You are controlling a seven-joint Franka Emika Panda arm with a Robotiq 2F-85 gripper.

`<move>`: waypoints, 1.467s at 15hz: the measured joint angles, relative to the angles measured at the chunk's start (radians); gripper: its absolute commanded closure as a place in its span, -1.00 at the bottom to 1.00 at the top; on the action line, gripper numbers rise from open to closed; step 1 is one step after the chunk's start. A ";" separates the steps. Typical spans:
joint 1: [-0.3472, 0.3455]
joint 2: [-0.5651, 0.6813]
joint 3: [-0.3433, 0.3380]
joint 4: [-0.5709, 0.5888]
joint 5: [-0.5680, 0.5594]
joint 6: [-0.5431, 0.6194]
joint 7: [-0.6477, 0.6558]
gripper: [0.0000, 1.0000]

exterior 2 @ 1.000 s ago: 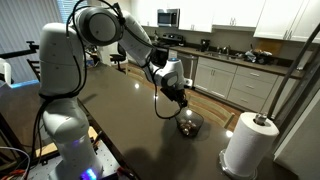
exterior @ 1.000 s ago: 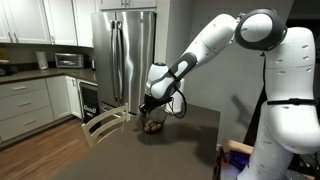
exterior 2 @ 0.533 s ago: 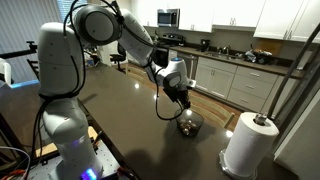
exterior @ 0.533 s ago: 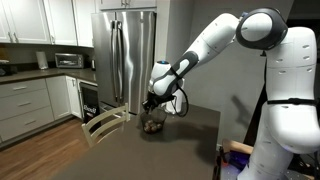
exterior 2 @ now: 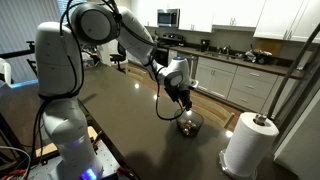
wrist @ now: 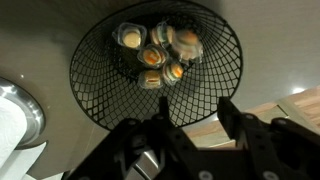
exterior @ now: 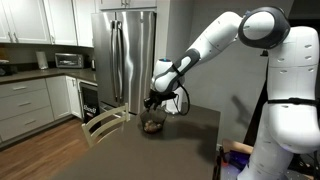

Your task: Move the basket to the right, pick up all the objects from the table and put them in the basket

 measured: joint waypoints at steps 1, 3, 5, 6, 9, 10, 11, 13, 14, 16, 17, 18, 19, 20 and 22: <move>-0.001 -0.004 0.000 0.000 0.004 -0.005 0.000 -0.84; -0.002 -0.012 0.000 0.000 0.011 -0.013 0.000 -0.98; -0.003 -0.019 0.001 0.000 0.014 -0.023 0.000 -1.00; -0.003 -0.023 0.002 0.000 0.016 -0.026 0.000 -1.00; -0.004 -0.031 0.004 0.001 0.020 -0.039 0.000 -1.00; -0.004 -0.034 0.005 0.001 0.023 -0.048 0.000 -1.00; -0.004 -0.037 0.006 0.002 0.025 -0.062 0.000 -1.00; -0.004 -0.042 0.008 0.004 0.026 -0.091 0.000 -1.00; -0.004 -0.045 0.009 0.005 0.026 -0.104 -0.001 -1.00; -0.004 -0.049 0.011 0.005 0.026 -0.129 -0.005 -1.00; -0.004 -0.051 0.012 0.005 0.026 -0.140 -0.009 -1.00; -0.004 -0.054 0.012 0.005 0.025 -0.150 -0.013 -1.00; -0.004 -0.056 0.013 0.005 0.023 -0.156 -0.018 -1.00; -0.004 -0.058 0.014 0.005 0.021 -0.158 -0.024 -1.00; -0.004 -0.061 0.016 0.005 0.011 -0.159 -0.036 -1.00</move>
